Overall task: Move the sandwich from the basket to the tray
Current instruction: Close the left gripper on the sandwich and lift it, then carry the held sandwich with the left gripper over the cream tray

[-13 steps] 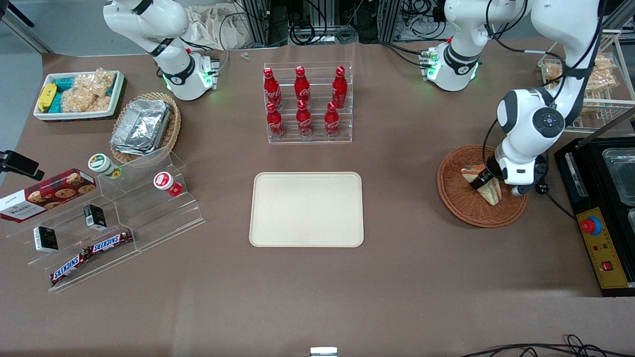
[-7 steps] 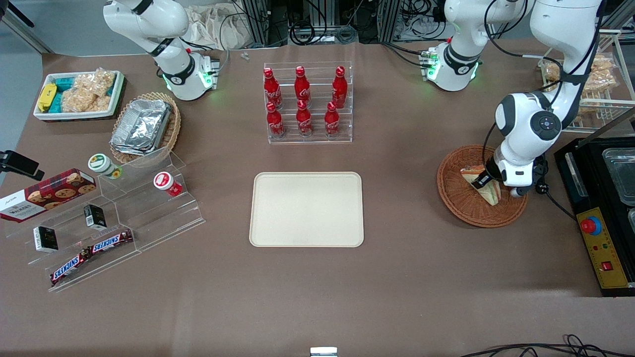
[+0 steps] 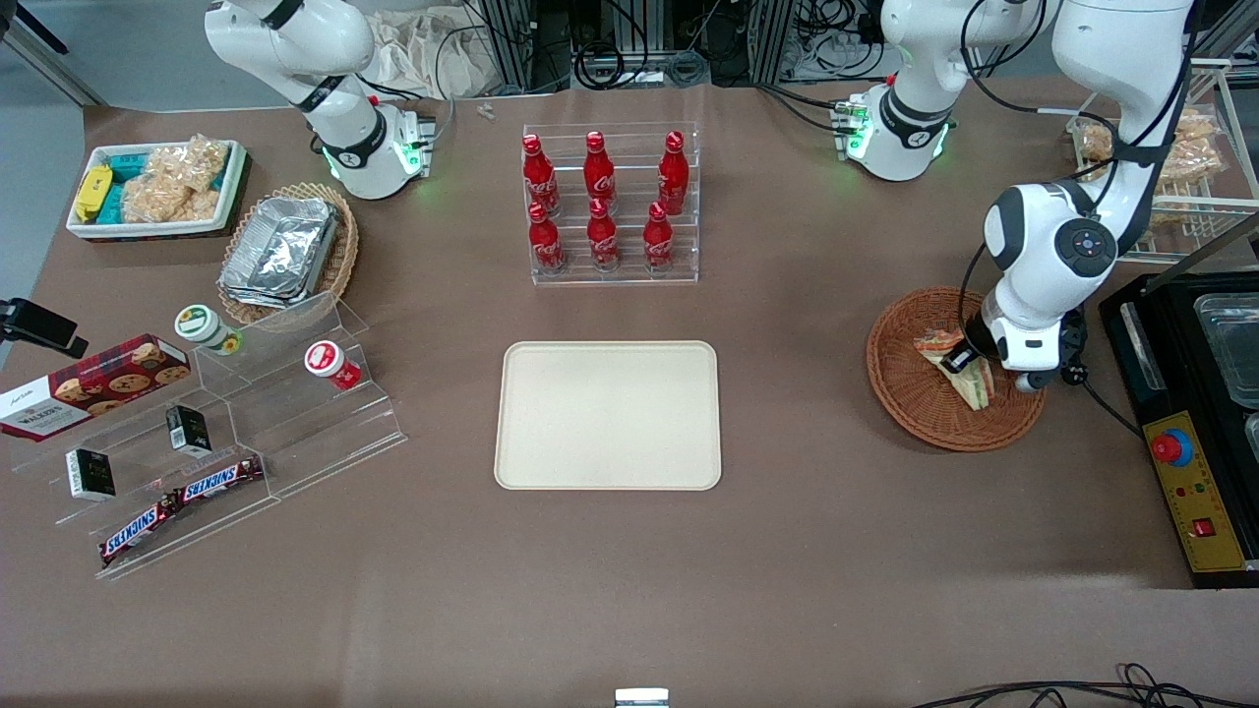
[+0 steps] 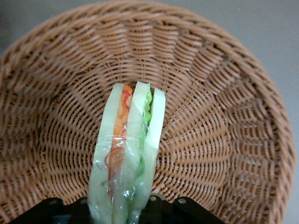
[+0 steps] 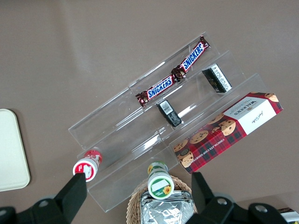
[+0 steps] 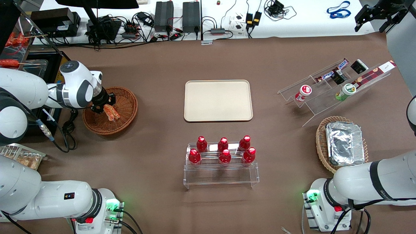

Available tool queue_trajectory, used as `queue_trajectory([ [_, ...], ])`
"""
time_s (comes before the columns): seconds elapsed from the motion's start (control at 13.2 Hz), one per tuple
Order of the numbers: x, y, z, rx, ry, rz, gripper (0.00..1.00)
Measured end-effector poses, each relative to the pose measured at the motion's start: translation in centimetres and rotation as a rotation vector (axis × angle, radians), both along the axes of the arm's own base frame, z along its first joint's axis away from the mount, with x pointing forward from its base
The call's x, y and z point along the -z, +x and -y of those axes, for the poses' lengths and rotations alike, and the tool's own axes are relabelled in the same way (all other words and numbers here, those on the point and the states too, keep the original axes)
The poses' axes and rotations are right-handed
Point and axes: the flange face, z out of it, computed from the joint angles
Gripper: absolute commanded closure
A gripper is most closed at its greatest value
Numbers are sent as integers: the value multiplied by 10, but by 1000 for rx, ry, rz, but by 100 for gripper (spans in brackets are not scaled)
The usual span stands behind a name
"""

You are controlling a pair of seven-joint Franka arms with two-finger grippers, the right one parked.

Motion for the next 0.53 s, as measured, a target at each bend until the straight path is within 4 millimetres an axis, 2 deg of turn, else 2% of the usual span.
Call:
queue_trajectory([
  [0.15,-37,15,0,32,8,-48,100],
  [0.3,-90,31,3,59,15,-79,100],
  [0.53,-189,59,26,166,25,-119,100],
])
